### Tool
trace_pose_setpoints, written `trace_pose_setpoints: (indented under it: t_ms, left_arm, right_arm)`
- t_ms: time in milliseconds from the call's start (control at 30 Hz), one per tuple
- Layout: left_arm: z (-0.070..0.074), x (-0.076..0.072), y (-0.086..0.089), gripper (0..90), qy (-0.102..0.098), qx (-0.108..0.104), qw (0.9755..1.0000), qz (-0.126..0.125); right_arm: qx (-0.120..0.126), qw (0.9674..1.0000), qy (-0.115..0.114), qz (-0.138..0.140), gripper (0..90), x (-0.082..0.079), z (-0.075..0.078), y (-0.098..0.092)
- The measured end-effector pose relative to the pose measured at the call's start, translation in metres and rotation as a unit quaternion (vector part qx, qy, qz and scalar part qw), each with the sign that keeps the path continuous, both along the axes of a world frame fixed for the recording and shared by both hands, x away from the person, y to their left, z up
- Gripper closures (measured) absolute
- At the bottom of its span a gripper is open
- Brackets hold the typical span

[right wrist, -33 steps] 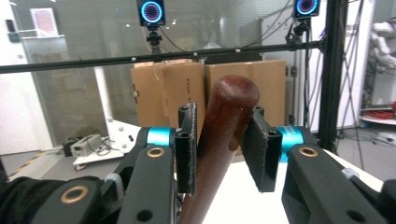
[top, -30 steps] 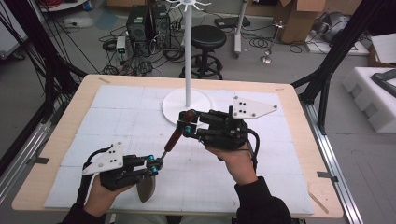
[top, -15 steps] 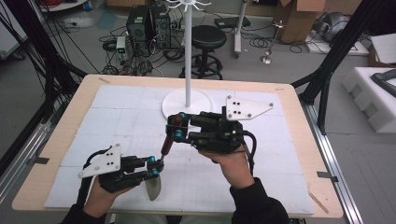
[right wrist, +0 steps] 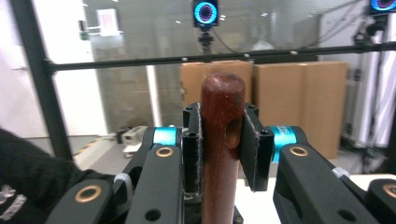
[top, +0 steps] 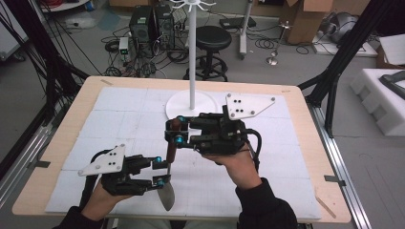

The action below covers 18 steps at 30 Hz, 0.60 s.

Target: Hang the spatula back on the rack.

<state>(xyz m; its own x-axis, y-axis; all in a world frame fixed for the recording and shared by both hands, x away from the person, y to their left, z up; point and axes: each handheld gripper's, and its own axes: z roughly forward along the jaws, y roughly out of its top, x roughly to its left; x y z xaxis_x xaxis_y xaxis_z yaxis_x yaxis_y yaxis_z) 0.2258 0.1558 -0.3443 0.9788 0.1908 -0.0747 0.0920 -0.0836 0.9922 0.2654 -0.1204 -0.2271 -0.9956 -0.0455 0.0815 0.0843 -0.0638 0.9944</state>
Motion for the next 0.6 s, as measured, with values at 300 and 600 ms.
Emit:
trace_pose_setpoints:
  t_ms: [300, 600]
  left_arm:
    - [-0.005, 0.001, -0.018, 74.1, 0.000, 0.016, 0.9985, -0.052]
    - [-0.005, 0.002, -0.019, 83.4, 0.004, 0.025, 0.9989, -0.039]
  right_arm:
    - [0.005, 0.9980, 0.006, 0.063, 72.5, 0.003, -0.003, 0.007]
    - [0.008, 0.9986, 0.013, 0.050, 72.1, 0.004, -0.005, 0.007]
